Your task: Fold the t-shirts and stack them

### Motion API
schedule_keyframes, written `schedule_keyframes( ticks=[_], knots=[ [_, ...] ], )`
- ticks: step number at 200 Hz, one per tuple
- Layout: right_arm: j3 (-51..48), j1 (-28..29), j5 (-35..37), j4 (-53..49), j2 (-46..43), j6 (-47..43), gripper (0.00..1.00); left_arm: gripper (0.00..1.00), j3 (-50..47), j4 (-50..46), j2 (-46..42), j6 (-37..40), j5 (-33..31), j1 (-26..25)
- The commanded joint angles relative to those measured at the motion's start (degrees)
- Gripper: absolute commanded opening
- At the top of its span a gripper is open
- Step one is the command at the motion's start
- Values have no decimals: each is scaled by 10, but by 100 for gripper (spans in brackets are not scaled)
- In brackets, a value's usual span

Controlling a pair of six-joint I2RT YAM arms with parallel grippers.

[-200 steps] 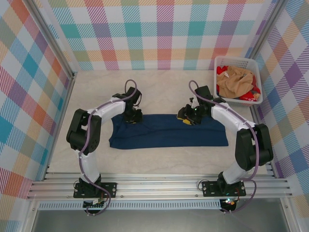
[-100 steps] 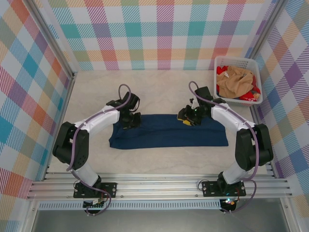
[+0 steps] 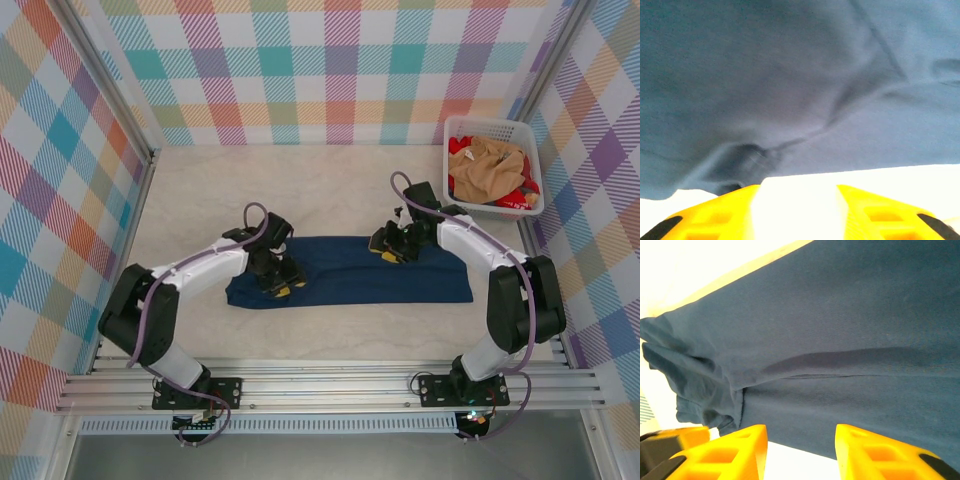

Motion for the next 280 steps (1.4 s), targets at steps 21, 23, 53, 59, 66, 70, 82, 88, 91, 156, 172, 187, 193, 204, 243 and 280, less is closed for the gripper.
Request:
schedule_keyframes(
  ticks=[21, 23, 53, 59, 66, 70, 82, 88, 91, 156, 172, 187, 193, 204, 243, 280],
  knots=[
    [15, -10, 48, -25, 15, 7, 37, 33, 48, -24, 6, 8, 15, 50],
    [15, -11, 49, -26, 16, 7, 36, 32, 49, -24, 10, 8, 13, 51],
    [15, -37, 54, -19, 35, 7, 33, 17, 46, 15, 87, 9, 19, 43],
    [19, -40, 53, -22, 39, 3, 33, 16, 41, 23, 93, 5, 21, 35],
    [25, -44, 52, -27, 42, -2, 33, 14, 32, 26, 96, 3, 20, 23],
    [28, -45, 53, -29, 44, -5, 33, 14, 29, 27, 97, 4, 19, 17],
    [35, -47, 56, -36, 45, -12, 33, 11, 14, 25, 97, 3, 18, 8],
    [36, -47, 57, -37, 45, -15, 33, 10, 4, 27, 93, 2, 16, 5],
    [37, -47, 58, -38, 44, -15, 33, 10, 2, 27, 92, 1, 15, 5],
    [42, -49, 80, -56, 41, -29, 33, 24, 53, -80, 59, 25, -99, 7],
    [44, -65, 93, -65, 43, -42, 33, 31, 70, -111, 36, -12, -131, 7],
    [41, -92, 108, -74, 52, -47, 32, 31, 62, -100, 33, -63, -118, 8],
    [43, -101, 118, -83, 61, -51, 32, 31, 62, -95, 42, -78, -111, 7],
    [57, -117, 143, -112, 90, -55, 32, 29, 66, -88, 69, -97, -104, 11],
    [83, -126, 174, -174, 171, -59, 31, 24, 102, -56, 178, -120, -102, 73],
    [28, -83, 134, -191, 161, -12, 32, 24, 296, -114, 311, -34, -131, 141]
  ],
)
